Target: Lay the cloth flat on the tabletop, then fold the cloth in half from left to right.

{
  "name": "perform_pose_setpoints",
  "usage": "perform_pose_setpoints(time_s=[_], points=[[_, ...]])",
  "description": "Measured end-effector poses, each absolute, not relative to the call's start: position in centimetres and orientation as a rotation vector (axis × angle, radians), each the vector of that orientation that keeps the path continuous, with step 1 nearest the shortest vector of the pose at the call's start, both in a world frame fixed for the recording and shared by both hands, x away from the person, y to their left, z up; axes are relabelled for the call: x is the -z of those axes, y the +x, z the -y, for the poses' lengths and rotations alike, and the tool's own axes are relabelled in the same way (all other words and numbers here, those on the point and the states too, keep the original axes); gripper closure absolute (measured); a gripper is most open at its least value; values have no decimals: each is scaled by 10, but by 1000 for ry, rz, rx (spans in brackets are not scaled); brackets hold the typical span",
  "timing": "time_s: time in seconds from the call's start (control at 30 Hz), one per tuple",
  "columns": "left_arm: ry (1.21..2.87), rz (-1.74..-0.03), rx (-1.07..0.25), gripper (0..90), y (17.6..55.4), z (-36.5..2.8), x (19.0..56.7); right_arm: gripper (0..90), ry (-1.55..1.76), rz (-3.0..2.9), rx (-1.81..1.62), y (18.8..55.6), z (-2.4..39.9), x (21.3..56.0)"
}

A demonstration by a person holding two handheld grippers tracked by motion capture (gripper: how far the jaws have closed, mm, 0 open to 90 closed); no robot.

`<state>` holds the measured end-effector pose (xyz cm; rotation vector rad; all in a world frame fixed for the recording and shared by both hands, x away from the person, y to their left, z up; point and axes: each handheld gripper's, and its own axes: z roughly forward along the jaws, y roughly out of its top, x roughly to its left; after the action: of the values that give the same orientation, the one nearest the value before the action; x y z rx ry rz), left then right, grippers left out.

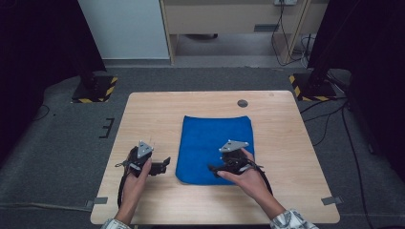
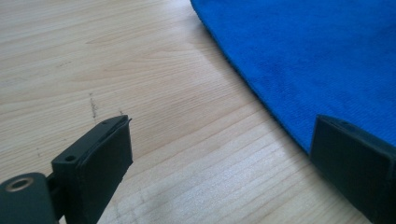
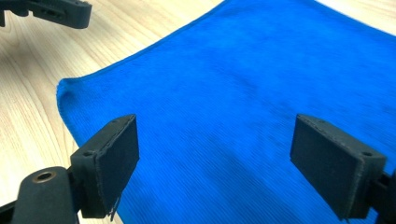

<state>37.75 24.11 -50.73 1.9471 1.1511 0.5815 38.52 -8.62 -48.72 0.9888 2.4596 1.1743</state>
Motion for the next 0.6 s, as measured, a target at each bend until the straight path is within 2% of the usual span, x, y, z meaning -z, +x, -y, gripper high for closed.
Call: perform_pose_setpoints(time_s=[0.23, 0.3, 0.43, 0.6], points=[[1949, -1166, -596, 52, 378, -244, 507, 234, 941, -2488, -1209, 383, 52, 492], [1950, -1167, -594, 53, 378, -245, 507, 304, 907, -2516, -1213, 381, 41, 493], [1947, -1187, -608, 53, 380, -249, 507, 386, 843, -2562, -1212, 375, 21, 496], [1944, -1199, -614, 54, 381, -254, 508, 438, 789, -2588, -1219, 369, 3, 501]])
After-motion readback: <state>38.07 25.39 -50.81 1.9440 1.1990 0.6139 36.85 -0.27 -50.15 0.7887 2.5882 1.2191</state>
